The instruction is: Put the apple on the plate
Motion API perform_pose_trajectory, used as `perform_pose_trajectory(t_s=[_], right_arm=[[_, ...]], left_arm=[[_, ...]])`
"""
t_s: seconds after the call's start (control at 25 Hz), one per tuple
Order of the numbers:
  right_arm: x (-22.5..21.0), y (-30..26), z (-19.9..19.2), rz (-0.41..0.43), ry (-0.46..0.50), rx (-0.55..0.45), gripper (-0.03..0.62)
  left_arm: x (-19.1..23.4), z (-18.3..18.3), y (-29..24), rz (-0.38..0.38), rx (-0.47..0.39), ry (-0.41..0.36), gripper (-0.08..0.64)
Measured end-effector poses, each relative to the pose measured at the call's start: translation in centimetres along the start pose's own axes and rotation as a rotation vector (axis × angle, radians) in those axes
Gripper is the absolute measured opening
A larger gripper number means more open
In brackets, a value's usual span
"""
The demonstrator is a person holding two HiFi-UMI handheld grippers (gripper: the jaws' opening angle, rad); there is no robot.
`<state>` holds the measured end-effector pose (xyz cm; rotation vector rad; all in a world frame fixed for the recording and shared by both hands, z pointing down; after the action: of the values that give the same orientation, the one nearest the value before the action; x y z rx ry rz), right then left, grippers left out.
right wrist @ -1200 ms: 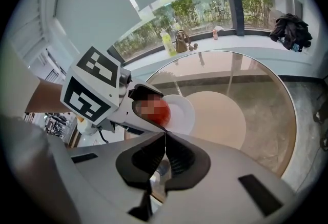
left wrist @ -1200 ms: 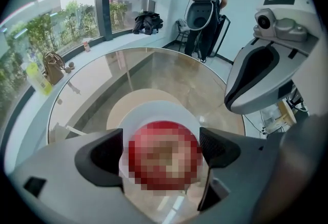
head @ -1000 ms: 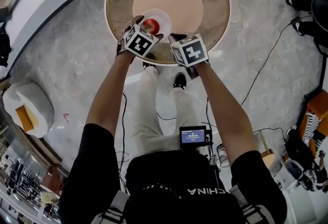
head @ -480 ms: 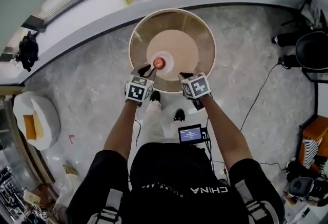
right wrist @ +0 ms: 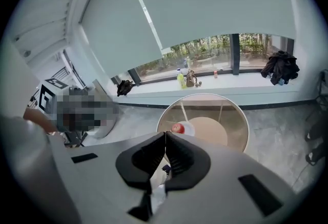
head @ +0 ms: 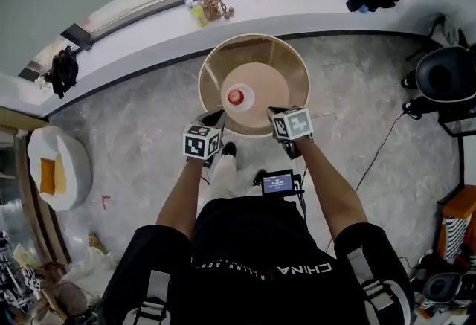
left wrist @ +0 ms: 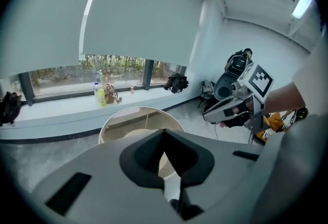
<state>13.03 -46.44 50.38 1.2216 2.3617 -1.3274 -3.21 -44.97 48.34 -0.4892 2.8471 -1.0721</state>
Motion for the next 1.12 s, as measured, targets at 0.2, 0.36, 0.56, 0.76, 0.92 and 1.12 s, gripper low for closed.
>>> perform_pose_trajectory(t_s=[0.2, 0.36, 0.56, 0.76, 0.92, 1.12], right_arm=[[3.1, 0.3, -4.0, 0.006, 0.02, 0.011, 0.029], [6.8, 0.3, -7.4, -0.009, 0.017, 0.0, 0.029], [10.5, 0.7, -10.5, -0.068, 0.015, -0.016, 0.029], [18.4, -0.6, -16.7, -0.13, 0.013, -0.034, 0.029], [24.9, -0.9, -21.3, -0.159, 0.031, -0.06, 0.029], [31.9, -0.1, -27.1, -0.2, 0.058, -0.099, 0.029]], left_arm=[[-0.9, -5.6, 4.9, -0.019, 0.036, -0.015, 0.017], [-0.2, -8.8, 8.5, -0.055, 0.038, -0.033, 0.017], [-0.2, -11.3, 12.8, -0.123, 0.009, -0.061, 0.017], [2.0, -18.3, 20.2, -0.184, -0.012, -0.028, 0.017], [3.2, -23.5, 25.3, -0.2, -0.016, -0.062, 0.017], [2.6, -29.2, 31.2, -0.222, -0.017, -0.076, 0.017]])
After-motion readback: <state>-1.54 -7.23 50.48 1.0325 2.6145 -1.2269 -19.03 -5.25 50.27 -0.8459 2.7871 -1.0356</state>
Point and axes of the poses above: the fingertips, and each gripper's own axes: y backward along the fingers, x to its left, z out of its top, the point moved 2 cm from there along y, backward along the fingers, and after that the axes turned 15 degrees about z, right-handed, at the moved point
